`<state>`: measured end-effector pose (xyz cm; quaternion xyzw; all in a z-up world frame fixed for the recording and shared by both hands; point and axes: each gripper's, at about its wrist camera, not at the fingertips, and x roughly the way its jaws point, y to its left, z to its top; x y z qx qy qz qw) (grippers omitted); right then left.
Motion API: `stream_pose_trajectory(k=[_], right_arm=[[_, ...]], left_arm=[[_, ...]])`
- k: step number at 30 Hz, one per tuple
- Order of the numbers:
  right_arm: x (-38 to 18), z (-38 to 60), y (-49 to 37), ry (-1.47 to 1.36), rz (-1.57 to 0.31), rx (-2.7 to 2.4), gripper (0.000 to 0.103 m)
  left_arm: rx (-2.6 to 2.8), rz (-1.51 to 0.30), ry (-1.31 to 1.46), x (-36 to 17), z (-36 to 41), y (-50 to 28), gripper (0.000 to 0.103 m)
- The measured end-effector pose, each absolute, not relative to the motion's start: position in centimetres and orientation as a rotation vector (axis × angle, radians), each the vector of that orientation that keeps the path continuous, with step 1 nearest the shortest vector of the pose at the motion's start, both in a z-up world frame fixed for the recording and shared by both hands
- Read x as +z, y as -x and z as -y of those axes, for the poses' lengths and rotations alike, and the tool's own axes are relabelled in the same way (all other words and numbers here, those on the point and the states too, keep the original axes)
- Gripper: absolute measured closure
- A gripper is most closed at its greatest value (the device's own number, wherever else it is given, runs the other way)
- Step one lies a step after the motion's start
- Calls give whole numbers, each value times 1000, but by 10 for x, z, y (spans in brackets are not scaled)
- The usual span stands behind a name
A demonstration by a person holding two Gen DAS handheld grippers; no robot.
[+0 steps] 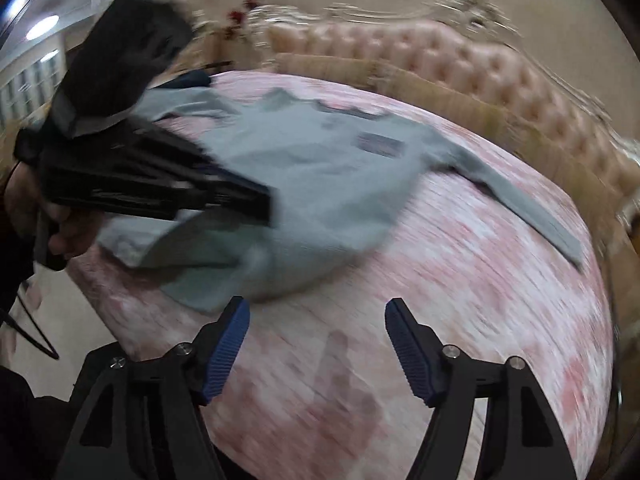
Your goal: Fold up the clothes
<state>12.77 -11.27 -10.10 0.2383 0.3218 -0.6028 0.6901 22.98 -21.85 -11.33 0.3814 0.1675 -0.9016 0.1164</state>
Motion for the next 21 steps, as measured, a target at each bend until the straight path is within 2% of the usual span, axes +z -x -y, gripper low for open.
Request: stream_pose_trajectory(k=[4,7,10,13,15,16,17,18,21], right_arm=[[-106,138,-135,-562,-666,-1331,32],[-101,146,-123,-609,-628,-1369,80],[-97,154,-111,-656,-589,-1407,91],[-82,155,-111,-626,-614,-1420,92],[-72,155,-112,-613,-620,-1409,92],[-69,156,-111,-616,-614,-1400,92],[-68,159,-109,-620,-614,-1395,92],[-67,163,-108,-620,-619,-1393,92],[-66,175,-106,-621,-637,-1378,92]], left_arm=[[-2654,-497,-1058,-104,221,-242,98],[-2622,-508,-1021,-101,233,-257,98],[-2645,-528,-997,-103,231,-264,97],[-2650,-544,-961,-101,223,-273,91],[-2642,-551,-939,-100,214,-285,70],[-2638,-552,-927,-100,209,-293,38],[-2620,-548,-901,-100,202,-303,15],[-2623,-545,-864,-100,195,-311,11],[-2586,-472,-877,-110,184,-313,11]])
